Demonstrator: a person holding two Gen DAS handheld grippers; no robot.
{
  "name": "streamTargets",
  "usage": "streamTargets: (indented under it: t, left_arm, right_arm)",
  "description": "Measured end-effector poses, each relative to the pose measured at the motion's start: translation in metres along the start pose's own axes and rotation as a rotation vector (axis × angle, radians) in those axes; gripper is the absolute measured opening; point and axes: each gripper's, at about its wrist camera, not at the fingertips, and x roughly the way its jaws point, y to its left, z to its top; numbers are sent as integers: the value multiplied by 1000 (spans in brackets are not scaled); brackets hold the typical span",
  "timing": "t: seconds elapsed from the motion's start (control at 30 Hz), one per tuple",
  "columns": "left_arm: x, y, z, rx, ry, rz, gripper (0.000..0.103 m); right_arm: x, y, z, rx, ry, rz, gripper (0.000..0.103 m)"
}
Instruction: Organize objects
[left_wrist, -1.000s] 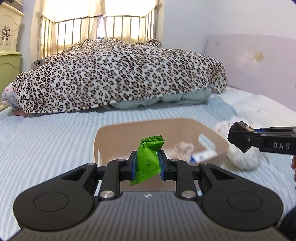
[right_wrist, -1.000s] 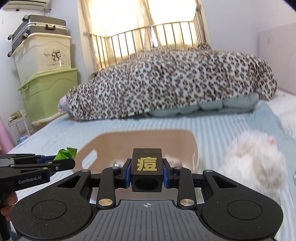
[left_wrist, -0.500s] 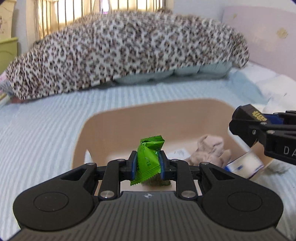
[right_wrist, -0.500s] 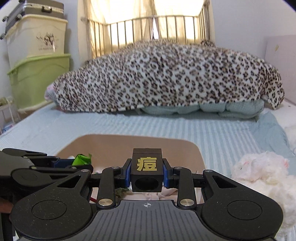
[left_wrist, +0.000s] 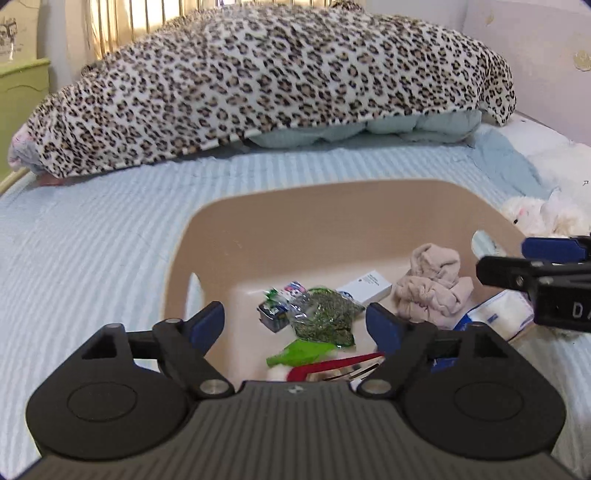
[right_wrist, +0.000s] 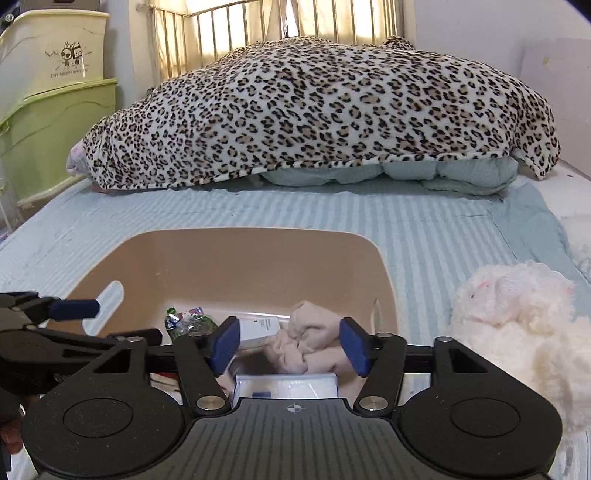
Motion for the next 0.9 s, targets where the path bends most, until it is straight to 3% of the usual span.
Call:
streamTargets:
  t: [0.3, 0.9]
  left_arm:
    - [-47, 0, -1, -4, -21, 10, 87]
    - [-116, -13, -35, 0, -43, 18, 90]
  right_arm:
    - [-50, 7, -6, -9, -21, -1, 81]
    - [-125, 9, -31, 20, -10, -10, 86]
